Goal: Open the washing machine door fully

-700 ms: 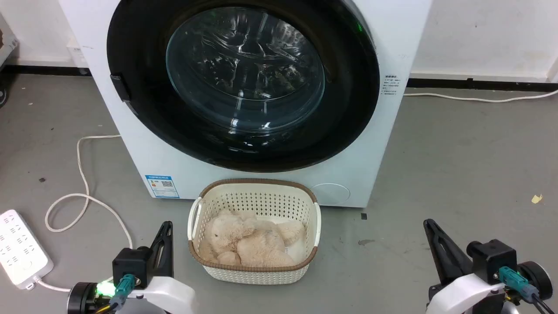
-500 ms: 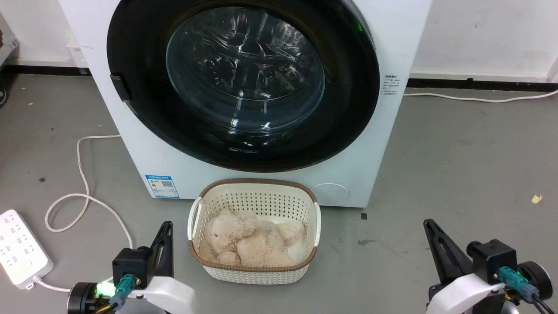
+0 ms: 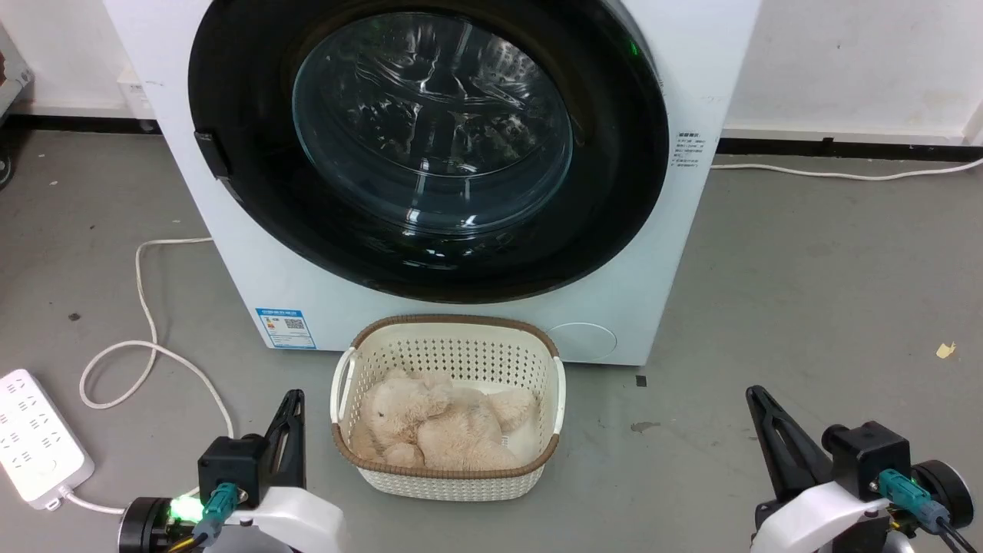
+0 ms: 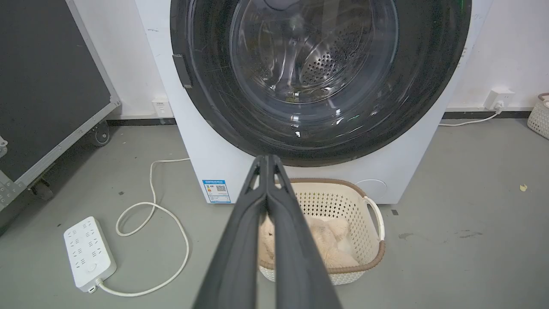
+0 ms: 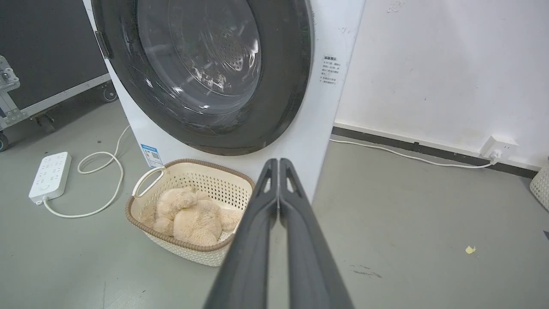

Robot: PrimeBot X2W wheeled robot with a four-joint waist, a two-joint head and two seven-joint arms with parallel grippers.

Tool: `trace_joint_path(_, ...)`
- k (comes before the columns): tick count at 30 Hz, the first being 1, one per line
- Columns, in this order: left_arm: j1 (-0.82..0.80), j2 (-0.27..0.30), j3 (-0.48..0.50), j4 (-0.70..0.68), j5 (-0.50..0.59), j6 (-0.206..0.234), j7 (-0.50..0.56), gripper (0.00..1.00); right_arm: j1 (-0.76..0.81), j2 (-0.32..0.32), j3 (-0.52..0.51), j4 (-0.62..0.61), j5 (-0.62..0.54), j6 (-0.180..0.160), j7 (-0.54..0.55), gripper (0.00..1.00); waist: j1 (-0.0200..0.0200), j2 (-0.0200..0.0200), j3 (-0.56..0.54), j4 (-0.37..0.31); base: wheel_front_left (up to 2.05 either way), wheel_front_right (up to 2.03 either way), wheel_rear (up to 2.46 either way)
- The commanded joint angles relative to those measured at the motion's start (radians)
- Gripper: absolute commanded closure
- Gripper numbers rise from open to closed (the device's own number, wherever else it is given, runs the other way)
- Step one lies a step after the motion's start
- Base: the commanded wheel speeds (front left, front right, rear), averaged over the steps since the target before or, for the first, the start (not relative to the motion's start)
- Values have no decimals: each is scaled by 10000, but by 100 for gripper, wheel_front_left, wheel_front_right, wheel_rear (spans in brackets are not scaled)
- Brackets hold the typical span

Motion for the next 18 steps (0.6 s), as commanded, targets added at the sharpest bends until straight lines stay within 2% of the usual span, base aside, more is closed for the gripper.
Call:
trace_joint_path(1,-147,-1,5,-37,30,20,1,100,-116,45,3,-51,-76,-9,5,100,0,0,0,0,0,0,0)
trace_joint_path(18,-147,-1,5,-37,30,20,1,100,-116,45,3,-51,-76,-9,5,100,0,0,0,0,0,0,0)
